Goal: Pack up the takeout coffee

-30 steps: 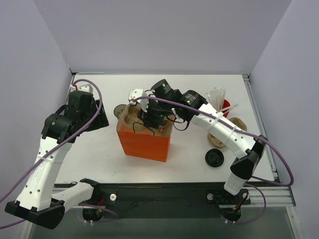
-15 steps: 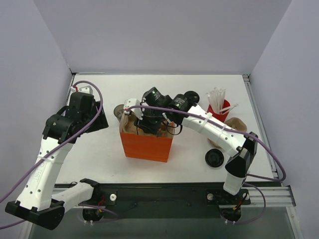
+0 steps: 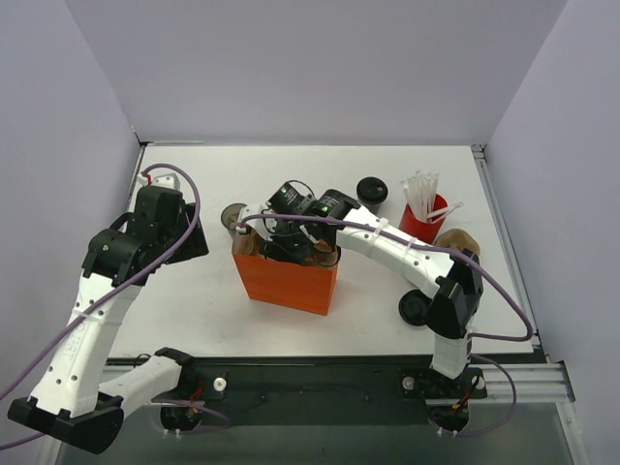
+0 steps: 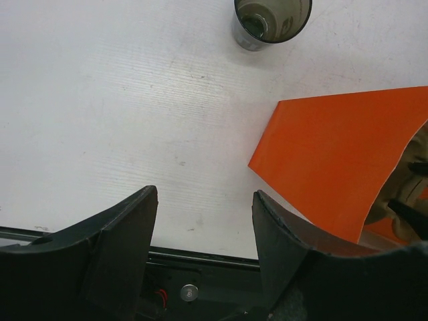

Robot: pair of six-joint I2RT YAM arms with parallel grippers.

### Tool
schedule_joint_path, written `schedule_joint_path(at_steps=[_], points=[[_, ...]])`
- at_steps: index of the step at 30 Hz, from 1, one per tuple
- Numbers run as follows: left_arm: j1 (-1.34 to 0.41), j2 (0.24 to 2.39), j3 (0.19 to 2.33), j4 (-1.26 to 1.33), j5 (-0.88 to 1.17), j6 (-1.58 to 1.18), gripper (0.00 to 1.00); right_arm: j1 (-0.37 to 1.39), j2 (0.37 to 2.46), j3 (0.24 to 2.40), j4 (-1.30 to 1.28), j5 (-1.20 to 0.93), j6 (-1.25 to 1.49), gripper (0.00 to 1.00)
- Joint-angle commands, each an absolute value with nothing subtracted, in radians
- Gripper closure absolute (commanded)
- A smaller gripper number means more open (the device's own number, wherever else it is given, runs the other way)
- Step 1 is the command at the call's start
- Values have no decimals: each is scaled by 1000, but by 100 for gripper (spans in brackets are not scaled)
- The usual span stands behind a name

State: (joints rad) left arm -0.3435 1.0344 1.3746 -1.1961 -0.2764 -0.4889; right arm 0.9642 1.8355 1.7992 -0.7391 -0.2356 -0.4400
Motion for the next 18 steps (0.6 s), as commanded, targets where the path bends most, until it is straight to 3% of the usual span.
schedule_joint_path(at_steps=[1, 12, 16, 18], points=[[-350, 1005, 1364, -1207, -304, -479, 32, 973, 1864, 1770, -770, -178, -413, 78], [-356, 1008, 1354, -1203, -322, -476, 32, 956, 1904, 1672, -690, -158, -327, 72], [-359, 1006, 1356, -1206, -330, -471, 31, 937, 1896, 1641, -632, -153, -314, 61], [-360, 1006, 1361, -1210, -344, -462, 31, 933, 1893, 1646, -620, -146, -314, 50]])
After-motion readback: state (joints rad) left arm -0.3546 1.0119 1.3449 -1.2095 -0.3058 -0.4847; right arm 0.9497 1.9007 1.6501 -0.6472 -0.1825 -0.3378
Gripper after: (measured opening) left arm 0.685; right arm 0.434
